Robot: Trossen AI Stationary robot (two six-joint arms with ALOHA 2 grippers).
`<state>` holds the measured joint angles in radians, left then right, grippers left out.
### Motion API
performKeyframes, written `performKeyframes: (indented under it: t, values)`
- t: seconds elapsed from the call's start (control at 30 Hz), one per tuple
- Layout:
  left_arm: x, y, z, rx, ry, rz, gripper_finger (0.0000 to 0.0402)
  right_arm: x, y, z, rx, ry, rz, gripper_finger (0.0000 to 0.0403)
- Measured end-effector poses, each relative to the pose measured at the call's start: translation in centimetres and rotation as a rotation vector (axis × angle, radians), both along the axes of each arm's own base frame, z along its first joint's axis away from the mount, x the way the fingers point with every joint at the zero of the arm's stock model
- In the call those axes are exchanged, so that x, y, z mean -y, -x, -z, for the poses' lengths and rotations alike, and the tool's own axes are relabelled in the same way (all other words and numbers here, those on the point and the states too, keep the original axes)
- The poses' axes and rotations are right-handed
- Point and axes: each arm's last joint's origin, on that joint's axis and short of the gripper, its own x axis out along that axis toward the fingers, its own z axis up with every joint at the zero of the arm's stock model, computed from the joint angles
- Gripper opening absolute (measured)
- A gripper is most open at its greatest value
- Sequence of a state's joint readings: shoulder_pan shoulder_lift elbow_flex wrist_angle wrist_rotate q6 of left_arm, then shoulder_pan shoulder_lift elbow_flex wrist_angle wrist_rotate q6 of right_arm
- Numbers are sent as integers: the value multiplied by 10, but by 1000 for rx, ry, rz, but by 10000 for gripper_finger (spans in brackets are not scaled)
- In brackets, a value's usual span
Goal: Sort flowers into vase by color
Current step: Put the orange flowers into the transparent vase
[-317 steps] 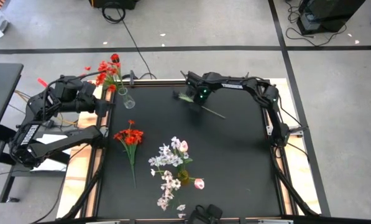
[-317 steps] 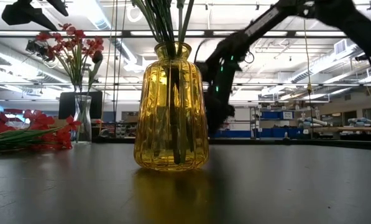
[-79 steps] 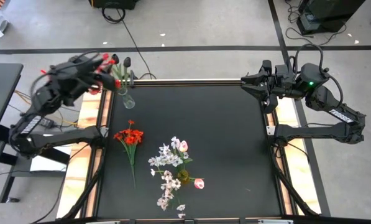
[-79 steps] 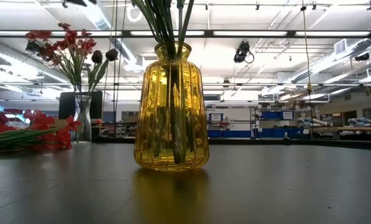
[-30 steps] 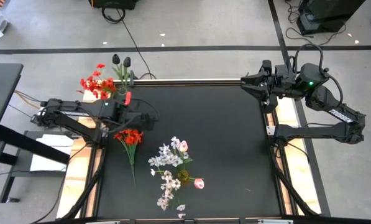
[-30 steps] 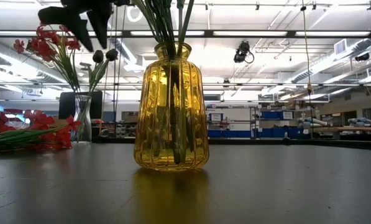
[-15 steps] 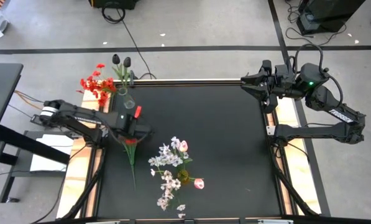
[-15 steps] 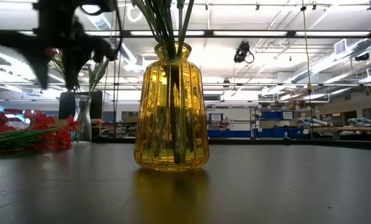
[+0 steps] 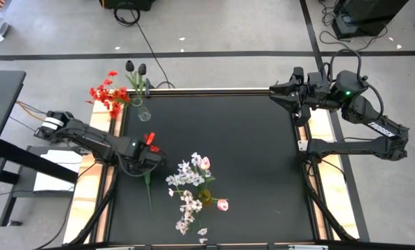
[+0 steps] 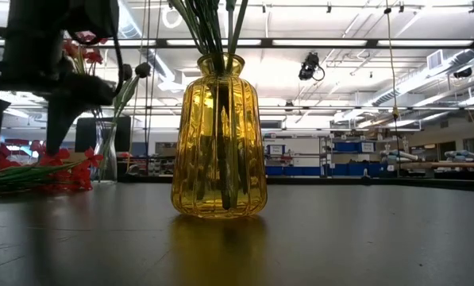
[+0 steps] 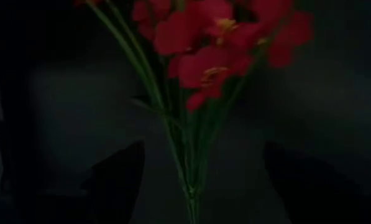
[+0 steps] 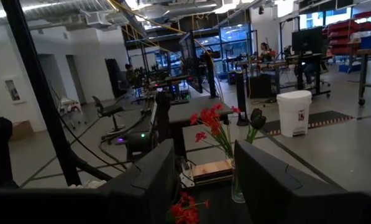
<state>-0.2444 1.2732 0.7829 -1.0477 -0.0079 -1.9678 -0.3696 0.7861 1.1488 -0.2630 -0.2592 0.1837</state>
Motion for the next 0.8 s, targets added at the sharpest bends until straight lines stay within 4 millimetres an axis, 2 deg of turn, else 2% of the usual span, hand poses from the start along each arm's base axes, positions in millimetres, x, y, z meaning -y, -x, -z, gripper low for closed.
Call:
performKeyframes:
  t: [0.3, 0.43, 0.57, 0.8]
  values:
    - [0, 8, 37, 44, 47, -35, 334, 0, 0, 0, 0, 0, 0, 176]
    - [-2, 10, 47, 63, 53, -57, 322, 0, 0, 0, 0, 0, 0, 176]
    - [-2, 11, 48, 46, 48, -59, 278, 0, 0, 0, 0, 0, 0, 176]
    - [-2, 11, 48, 51, 34, -60, 157, 0, 0, 0, 0, 0, 0, 176]
